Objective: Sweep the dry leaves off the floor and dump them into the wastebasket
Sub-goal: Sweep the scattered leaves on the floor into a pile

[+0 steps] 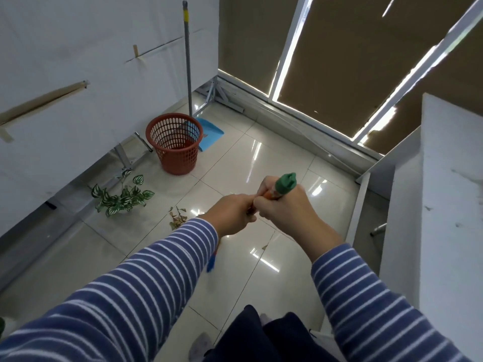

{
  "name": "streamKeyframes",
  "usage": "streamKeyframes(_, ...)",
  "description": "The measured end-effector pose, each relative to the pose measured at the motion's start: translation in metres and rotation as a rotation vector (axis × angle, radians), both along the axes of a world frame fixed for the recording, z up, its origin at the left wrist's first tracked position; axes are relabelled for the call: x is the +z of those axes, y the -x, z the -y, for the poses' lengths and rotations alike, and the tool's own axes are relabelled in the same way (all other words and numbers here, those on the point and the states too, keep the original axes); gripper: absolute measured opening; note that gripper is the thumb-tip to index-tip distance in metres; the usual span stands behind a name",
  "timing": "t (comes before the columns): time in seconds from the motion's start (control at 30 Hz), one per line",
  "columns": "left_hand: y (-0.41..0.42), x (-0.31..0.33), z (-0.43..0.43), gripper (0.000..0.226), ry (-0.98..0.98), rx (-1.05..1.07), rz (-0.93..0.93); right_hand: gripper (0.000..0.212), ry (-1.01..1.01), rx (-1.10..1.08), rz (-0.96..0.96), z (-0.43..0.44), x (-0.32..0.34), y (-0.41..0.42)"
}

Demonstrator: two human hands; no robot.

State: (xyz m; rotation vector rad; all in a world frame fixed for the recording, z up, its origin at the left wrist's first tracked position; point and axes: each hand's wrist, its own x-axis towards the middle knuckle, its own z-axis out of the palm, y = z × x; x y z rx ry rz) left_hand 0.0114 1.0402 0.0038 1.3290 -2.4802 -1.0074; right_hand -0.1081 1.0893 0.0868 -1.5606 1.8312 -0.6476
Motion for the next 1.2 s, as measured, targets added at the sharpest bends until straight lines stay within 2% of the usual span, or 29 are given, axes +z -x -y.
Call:
streamKeyframes(0.1, 0.021, 0.01, 0.0, 0.012, 0.007, -0.047, -0.043, 0.005, 0.028, -0.032, -0.077, -0.004, 0.013, 0.014)
streamKeyframes(0.2, 0.044, 0.012, -0.003, 0.011, -0.068, -0.075, -0.073, 0.005, 0.007, -0.093, -0.131, -0.01, 0.015, 0.028)
streamKeyframes(0.37, 0.077, -0.001, -0.012, 0.028, -0.187, -0.101, -0.086, 0.009, -0.039, -0.173, -0.207, -0.019, -0.007, 0.05)
streamKeyframes(0.57, 0.089, -0.029, -0.024, 0.028, -0.265, -0.093, -0.012, 0.01, -0.104, -0.207, -0.141, -0.033, -0.037, 0.058)
streamKeyframes(0.77, 0.087, -0.02, -0.023, 0.018, -0.079, -0.137, 0.014, 0.002, -0.075, -0.221, 0.019, -0.037, -0.027, 0.07)
streamKeyframes(0.9, 0.091, -0.006, -0.018, 0.008, 0.052, -0.173, -0.027, 0.007, -0.009, -0.249, 0.066, -0.037, -0.01, 0.081)
streamKeyframes(0.97, 0.096, 0.001, -0.017, 0.01, 0.077, -0.181, -0.052, 0.008, 0.015, -0.254, 0.053, -0.037, 0.001, 0.085)
streamKeyframes(1.03, 0.105, 0.008, -0.017, 0.003, 0.08, -0.172, -0.063, 0.005, 0.033, -0.242, 0.002, -0.038, 0.01, 0.088)
streamKeyframes(1.2, 0.132, 0.013, -0.02, 0.018, -0.032, -0.182, -0.075, 0.008, 0.029, -0.211, -0.2, -0.04, 0.019, 0.097)
